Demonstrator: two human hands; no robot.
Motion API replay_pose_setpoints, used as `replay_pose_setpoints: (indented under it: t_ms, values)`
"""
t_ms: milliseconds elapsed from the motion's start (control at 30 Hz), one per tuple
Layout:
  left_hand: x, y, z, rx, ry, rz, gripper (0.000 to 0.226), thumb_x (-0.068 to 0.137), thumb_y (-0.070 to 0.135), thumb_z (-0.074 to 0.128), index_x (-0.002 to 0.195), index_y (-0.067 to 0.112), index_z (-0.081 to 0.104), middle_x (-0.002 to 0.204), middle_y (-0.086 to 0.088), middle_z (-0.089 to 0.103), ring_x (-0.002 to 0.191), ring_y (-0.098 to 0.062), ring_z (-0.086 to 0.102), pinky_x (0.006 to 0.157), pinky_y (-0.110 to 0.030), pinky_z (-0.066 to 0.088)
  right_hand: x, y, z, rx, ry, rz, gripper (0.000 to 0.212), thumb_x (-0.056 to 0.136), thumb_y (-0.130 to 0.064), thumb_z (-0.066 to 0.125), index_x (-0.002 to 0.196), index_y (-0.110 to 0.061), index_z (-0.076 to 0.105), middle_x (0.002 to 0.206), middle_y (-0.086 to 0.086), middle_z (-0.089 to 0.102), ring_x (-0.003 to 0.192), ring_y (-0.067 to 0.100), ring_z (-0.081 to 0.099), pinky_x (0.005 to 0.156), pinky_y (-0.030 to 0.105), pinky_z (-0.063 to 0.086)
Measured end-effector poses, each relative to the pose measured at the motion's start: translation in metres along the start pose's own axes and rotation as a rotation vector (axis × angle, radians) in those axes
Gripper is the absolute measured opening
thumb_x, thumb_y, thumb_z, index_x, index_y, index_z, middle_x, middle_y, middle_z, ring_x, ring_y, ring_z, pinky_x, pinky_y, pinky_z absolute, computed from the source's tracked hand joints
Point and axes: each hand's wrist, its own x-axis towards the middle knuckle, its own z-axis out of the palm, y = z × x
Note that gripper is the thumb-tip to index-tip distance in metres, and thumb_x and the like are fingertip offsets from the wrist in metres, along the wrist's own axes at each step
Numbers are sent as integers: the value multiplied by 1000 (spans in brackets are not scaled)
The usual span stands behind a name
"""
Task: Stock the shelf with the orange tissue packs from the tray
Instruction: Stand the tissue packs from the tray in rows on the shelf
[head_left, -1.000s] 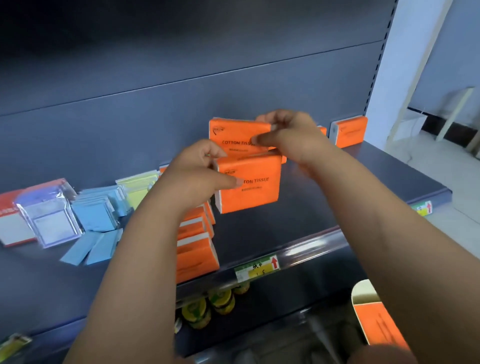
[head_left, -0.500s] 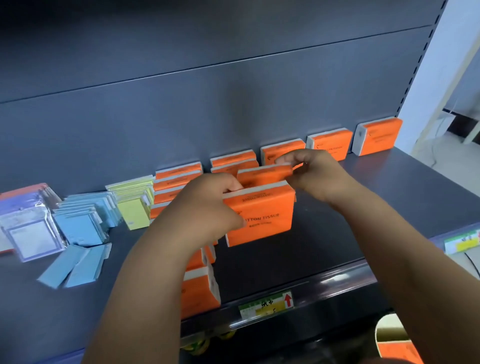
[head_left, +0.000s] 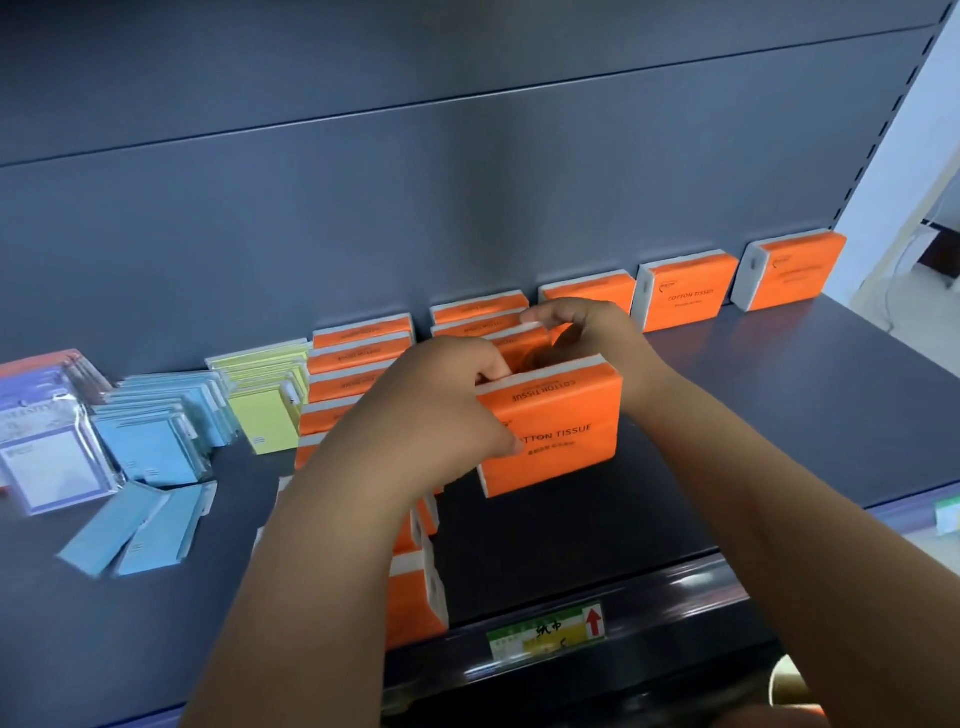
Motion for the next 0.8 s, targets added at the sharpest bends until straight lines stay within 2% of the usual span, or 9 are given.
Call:
replay_pose_setpoints:
  t_ms: [100, 167, 233, 300, 433, 500, 600, 700, 800]
  values:
    - [3, -2, -1, 8, -4, 0, 34, 76, 25, 88, 100, 34, 66, 103, 13, 65, 89, -7, 63, 63, -25, 50, 1, 7, 7, -120, 38, -52, 40, 76, -13, 86, 111, -27, 73, 111, -2, 58, 91, 5, 56, 80, 2, 38]
    - [6, -5, -1, 6, 12, 0, 35, 75, 24, 88, 99, 34, 65, 102, 12, 65, 89, -7, 63, 65, -26, 50, -5, 12, 5, 9, 63, -48, 35, 84, -13, 80, 118, -12, 72, 104, -4, 58, 84, 0, 57, 83, 17, 45]
    - [8, -7, -3, -3, 34, -7, 35, 74, 23, 89, 99, 34, 67, 102, 12, 66, 90, -9, 64, 72, -30, 55, -10, 11, 5, 93, 46, -2, 29, 90, -12, 73, 119, -7, 71, 102, -4, 59, 77, -3, 56, 82, 16, 45]
    - [10, -9, -3, -8, 48, -17, 35, 72, 22, 89, 98, 33, 68, 102, 11, 68, 91, -10, 65, 79, -35, 59, -12, 8, 8, 98, 24, -47, 33, 85, -18, 74, 118, -17, 70, 113, 3, 57, 85, 4, 56, 84, 10, 45]
    - [13, -10, -2, 5, 50, -38, 34, 72, 20, 90, 96, 31, 68, 103, 10, 68, 92, -12, 66, 81, -39, 60, -25, 4, 6, 176, 18, -105, 52, 67, -36, 76, 117, -32, 63, 124, 3, 58, 104, 19, 64, 98, 31, 51]
    - [15, -10, -2, 16, 58, -42, 33, 72, 20, 90, 95, 31, 68, 102, 9, 69, 92, -13, 66, 81, -39, 60, -26, 6, 4, 286, 86, -55, 50, 69, -29, 79, 117, -25, 67, 119, 2, 62, 103, 18, 68, 94, 33, 53]
    - [17, -9, -1, 39, 87, -43, 33, 72, 21, 90, 95, 29, 67, 101, 8, 68, 92, -13, 65, 80, -36, 58, -30, 4, -2, 453, 124, -7, 11, 92, -13, 68, 100, -15, 74, 97, 3, 72, 87, 12, 69, 81, 29, 53]
    - [20, -10, 1, 46, 137, -55, 35, 72, 17, 89, 96, 29, 67, 101, 6, 68, 91, -15, 65, 78, -36, 57, -38, 0, -9, 528, 56, -45, 36, 100, -29, 60, 103, 6, 69, 94, 34, 64, 82, 27, 61, 75, 34, 50]
    - [22, -10, 2, 79, 171, -67, 39, 72, 12, 87, 100, 31, 68, 103, 6, 67, 92, -16, 64, 76, -34, 55, -48, -4, -17, 509, -43, -95, 35, 98, -35, 64, 108, -2, 74, 105, 33, 67, 86, 37, 65, 79, 36, 53]
